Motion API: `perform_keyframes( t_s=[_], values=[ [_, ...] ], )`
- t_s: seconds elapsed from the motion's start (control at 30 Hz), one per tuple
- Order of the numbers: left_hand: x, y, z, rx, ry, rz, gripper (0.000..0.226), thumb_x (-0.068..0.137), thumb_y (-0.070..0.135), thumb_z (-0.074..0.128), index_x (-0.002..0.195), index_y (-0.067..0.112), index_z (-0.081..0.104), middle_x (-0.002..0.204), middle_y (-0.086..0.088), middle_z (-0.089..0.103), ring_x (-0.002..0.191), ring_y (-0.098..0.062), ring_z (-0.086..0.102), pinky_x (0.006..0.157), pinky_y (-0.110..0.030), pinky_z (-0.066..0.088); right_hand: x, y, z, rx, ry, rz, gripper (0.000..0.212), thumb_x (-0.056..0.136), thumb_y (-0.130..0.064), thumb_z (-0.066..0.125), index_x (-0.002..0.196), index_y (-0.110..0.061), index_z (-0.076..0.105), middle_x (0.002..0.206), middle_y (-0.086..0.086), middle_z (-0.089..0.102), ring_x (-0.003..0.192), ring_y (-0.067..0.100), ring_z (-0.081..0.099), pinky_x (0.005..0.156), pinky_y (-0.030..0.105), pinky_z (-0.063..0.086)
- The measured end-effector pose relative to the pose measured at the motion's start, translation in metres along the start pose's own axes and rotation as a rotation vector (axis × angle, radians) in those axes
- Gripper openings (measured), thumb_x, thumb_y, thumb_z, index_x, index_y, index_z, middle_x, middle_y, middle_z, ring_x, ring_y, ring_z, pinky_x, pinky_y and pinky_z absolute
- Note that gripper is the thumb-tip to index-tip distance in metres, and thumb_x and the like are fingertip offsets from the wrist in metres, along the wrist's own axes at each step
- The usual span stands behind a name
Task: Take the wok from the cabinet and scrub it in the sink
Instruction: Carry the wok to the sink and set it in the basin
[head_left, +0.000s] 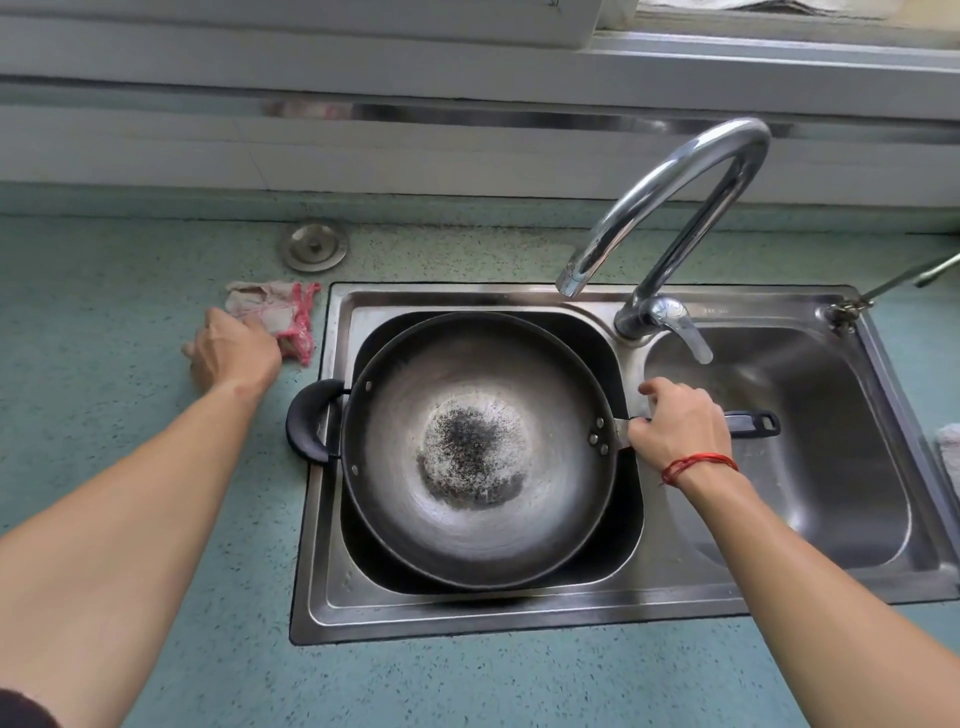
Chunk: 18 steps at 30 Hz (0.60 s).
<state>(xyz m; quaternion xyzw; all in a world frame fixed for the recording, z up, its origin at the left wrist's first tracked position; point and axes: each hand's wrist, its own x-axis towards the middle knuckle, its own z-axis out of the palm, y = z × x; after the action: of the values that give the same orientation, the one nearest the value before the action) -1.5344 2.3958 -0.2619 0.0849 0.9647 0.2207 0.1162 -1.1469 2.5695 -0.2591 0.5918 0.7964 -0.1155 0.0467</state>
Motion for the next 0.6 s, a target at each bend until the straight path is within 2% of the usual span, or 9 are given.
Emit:
perform_keyframes(
  t_s=[0.13, 0.23, 0.33, 0.43, 0.5, 0.6],
  values=[
    [0.003, 0.003, 0.002, 0.016, 0.015, -0.001, 0.046, 0.097, 0.026, 0.057, 0.130, -0.004, 0.046, 0.137, -0.028, 0.049, 0.130, -0.044, 0.041, 0.106, -0.049, 0.037, -0.001, -0.003, 0.001, 0.049, -0.001, 0.007, 0.048, 0.077, -0.019, 0.060, 0.125, -0.016, 0.061, 0.113, 0.011, 0.068, 0.108, 0.034, 0.058, 0.094, 0.043, 0.047],
    [0.003, 0.006, 0.001, -0.039, 0.007, -0.039, 0.046, 0.088, 0.020, 0.068, 0.122, -0.008, 0.055, 0.130, -0.029, 0.056, 0.123, -0.045, 0.051, 0.102, -0.046, 0.044, -0.001, -0.005, 0.001, 0.071, -0.010, 0.018, 0.048, 0.078, -0.020, 0.060, 0.126, -0.016, 0.060, 0.114, 0.010, 0.068, 0.108, 0.033, 0.058, 0.095, 0.043, 0.047],
    [-0.005, 0.011, -0.005, -0.154, -0.001, -0.055, 0.036, 0.082, 0.012, 0.068, 0.113, -0.006, 0.063, 0.121, -0.027, 0.063, 0.112, -0.042, 0.059, 0.094, -0.042, 0.050, -0.002, -0.008, -0.001, 0.096, -0.032, 0.034, 0.049, 0.077, -0.019, 0.060, 0.126, -0.016, 0.060, 0.114, 0.010, 0.067, 0.109, 0.033, 0.057, 0.096, 0.043, 0.047],
    [-0.018, 0.020, -0.013, -0.249, 0.004, -0.008, 0.038, 0.085, 0.010, 0.062, 0.121, 0.002, 0.059, 0.126, -0.021, 0.061, 0.118, -0.036, 0.056, 0.097, -0.037, 0.045, -0.002, -0.010, -0.007, 0.167, -0.046, 0.057, 0.048, 0.077, -0.019, 0.060, 0.125, -0.017, 0.060, 0.116, 0.008, 0.067, 0.111, 0.032, 0.057, 0.097, 0.042, 0.046],
    [-0.029, 0.027, -0.019, -0.304, 0.012, 0.056, 0.030, 0.087, 0.009, 0.058, 0.118, 0.008, 0.058, 0.120, -0.017, 0.062, 0.111, -0.032, 0.056, 0.086, -0.033, 0.044, -0.003, -0.011, -0.012, 0.265, -0.049, 0.107, 0.046, 0.077, -0.020, 0.062, 0.123, -0.018, 0.061, 0.115, 0.007, 0.068, 0.111, 0.030, 0.058, 0.098, 0.041, 0.047],
    [-0.048, 0.037, -0.027, -0.401, -0.006, 0.097, 0.019, 0.090, 0.006, 0.051, 0.105, 0.018, 0.050, 0.101, -0.006, 0.056, 0.089, -0.022, 0.051, 0.057, -0.024, 0.037, -0.003, -0.015, -0.020, 0.421, -0.058, 0.195, 0.041, 0.080, -0.022, 0.062, 0.120, -0.018, 0.064, 0.114, 0.003, 0.068, 0.110, 0.026, 0.060, 0.098, 0.036, 0.047]
  ],
)
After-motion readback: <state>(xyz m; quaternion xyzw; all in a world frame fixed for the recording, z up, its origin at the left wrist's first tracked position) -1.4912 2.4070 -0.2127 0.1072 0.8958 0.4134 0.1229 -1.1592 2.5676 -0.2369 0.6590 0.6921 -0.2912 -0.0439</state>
